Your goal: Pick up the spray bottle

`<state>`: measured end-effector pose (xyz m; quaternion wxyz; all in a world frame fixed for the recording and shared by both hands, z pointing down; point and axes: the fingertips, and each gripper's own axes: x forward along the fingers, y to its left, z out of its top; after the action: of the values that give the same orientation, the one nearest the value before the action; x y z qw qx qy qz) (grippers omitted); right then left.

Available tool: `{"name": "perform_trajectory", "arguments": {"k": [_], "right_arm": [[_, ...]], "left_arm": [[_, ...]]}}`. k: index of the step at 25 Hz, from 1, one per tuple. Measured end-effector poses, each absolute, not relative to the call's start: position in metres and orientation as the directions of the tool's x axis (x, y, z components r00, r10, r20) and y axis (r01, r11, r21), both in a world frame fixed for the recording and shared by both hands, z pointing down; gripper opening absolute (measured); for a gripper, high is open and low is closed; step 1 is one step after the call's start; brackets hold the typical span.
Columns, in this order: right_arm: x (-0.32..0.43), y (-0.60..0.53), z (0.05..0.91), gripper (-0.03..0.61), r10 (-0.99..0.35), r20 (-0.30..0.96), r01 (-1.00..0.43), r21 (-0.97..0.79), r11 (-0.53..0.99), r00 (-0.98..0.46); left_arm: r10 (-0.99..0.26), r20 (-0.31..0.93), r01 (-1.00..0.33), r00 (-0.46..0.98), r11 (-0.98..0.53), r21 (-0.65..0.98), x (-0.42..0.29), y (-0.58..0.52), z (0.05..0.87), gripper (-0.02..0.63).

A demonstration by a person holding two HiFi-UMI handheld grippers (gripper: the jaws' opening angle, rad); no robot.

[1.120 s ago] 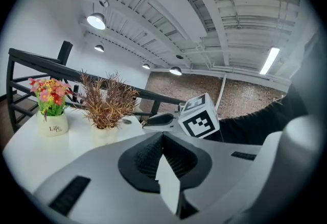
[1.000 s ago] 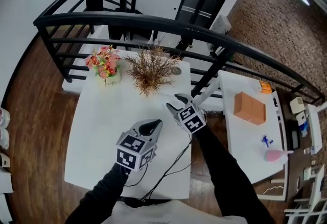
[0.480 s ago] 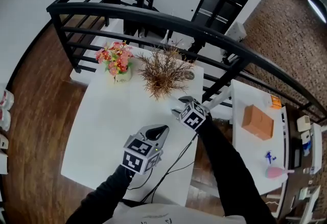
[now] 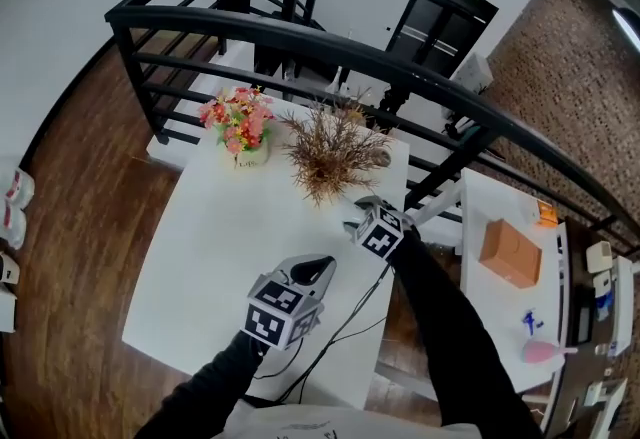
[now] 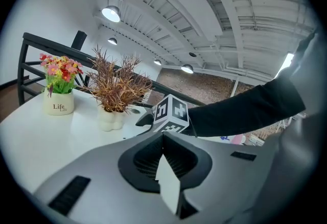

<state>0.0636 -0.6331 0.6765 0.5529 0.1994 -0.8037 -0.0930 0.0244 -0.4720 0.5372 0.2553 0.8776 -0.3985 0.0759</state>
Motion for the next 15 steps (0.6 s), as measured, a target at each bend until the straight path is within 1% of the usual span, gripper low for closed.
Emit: {"name": "perform_trajectory", "arguments": {"k": [4,8,12,15], "right_arm": [[0.065,-0.633,0.683,0.216,-0.433,0.863,-0.17,0.401,0.9,-0.259],[0.059,-0.632,0.681,0.207,-0.42,0.874,-0.161,0.39,0.907,-0.245],[0.048,-0.611,0.672,0.206,-0.404,0.861,-0.21,0.352,0.912,-0.309],[0.032,-0.579,0.651,0.206,-0.37,0.826,-0.261,0.279,0.924,-0.425]], "left_arm": [[-0.668,0.34,-0.745,0.663,-0.542,0.388,0.018,-0.464,0.535,-0.008],[-0.682,0.349,-0.762,0.642,-0.517,0.39,-0.001,-0.458,0.537,-0.008],[-0.685,0.354,-0.765,0.637,-0.509,0.393,-0.015,-0.445,0.537,-0.008],[-0.685,0.356,-0.767,0.636,-0.512,0.386,-0.023,-0.435,0.531,-0.008]]}}
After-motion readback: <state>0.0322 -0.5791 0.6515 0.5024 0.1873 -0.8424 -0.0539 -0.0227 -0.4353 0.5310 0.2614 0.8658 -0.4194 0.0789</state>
